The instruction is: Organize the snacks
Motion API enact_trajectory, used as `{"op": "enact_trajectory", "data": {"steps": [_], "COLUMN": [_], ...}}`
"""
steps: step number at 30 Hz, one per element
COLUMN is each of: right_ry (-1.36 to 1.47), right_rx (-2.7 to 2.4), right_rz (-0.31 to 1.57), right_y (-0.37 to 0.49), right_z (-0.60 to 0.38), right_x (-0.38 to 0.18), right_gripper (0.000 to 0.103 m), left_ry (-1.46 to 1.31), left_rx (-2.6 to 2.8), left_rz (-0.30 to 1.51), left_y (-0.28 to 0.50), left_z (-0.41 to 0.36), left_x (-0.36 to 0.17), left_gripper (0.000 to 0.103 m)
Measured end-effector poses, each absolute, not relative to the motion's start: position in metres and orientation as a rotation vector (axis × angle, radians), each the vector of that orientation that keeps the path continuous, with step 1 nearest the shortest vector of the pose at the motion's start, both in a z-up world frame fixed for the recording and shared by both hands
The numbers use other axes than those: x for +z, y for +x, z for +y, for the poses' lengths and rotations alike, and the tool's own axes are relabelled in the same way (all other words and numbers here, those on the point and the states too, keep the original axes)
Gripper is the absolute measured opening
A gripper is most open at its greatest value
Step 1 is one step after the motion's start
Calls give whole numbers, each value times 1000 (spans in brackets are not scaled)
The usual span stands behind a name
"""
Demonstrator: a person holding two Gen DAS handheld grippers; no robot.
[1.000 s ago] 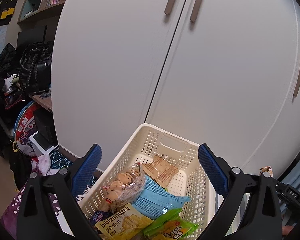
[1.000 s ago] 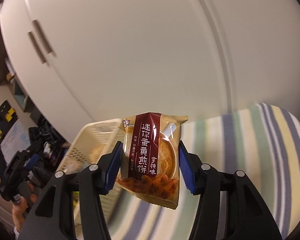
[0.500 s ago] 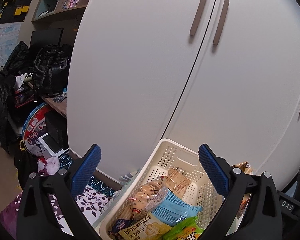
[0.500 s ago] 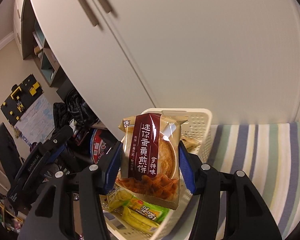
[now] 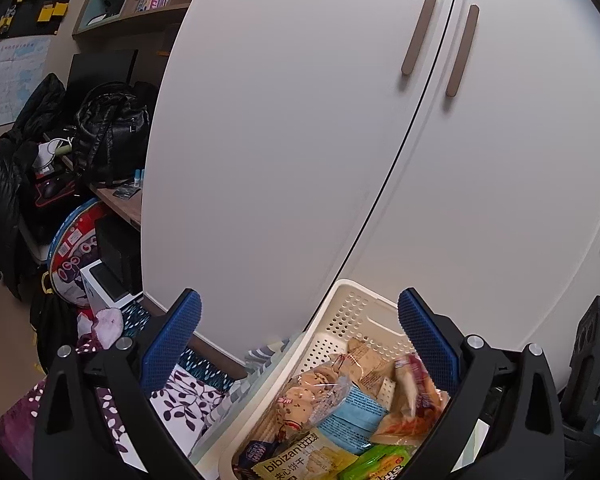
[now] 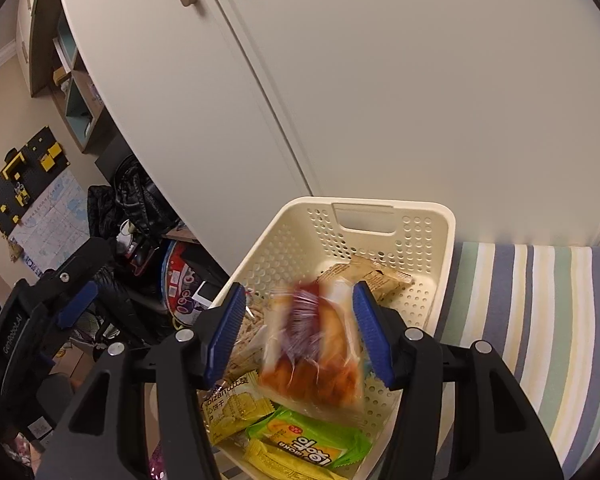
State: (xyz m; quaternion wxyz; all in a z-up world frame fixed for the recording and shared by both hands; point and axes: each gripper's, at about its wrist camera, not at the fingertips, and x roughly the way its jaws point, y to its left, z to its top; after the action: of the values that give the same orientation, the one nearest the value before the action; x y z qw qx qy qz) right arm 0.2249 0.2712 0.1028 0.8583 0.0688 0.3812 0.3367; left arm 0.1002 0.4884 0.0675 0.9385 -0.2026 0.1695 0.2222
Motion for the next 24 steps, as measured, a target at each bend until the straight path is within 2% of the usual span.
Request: {"op": "enact_trajectory", "data": {"steps": [1,9,12,15,16,18,24], "right_ry": [145,138,131,111,103,85,-5], "right_rx": [699,667,650,632,624,606,557], "right_rz": [799,793,785,785,787,780,761], "right_y": [225,220,217,215,213,209,194], "right_z": [271,262,262,257,255,252,246], "right_x": [103,104,105,107,107,108,114], "right_gripper": [65,65,74,76,87,95,98], "left_ry": [-418,-435,-414,-366,-342,-306,-226], "left_rx": [455,478,488,502,510,518,536], "left_rz": [346,350,357,376,387,399,402], "left_y": [100,96,96,100,102,104,104], "left_z": [489,499,498,494,492,487,477], "left_x": [67,65,66,67,68,69,74], "left_gripper": [100,100,100,100,100,100,100]}}
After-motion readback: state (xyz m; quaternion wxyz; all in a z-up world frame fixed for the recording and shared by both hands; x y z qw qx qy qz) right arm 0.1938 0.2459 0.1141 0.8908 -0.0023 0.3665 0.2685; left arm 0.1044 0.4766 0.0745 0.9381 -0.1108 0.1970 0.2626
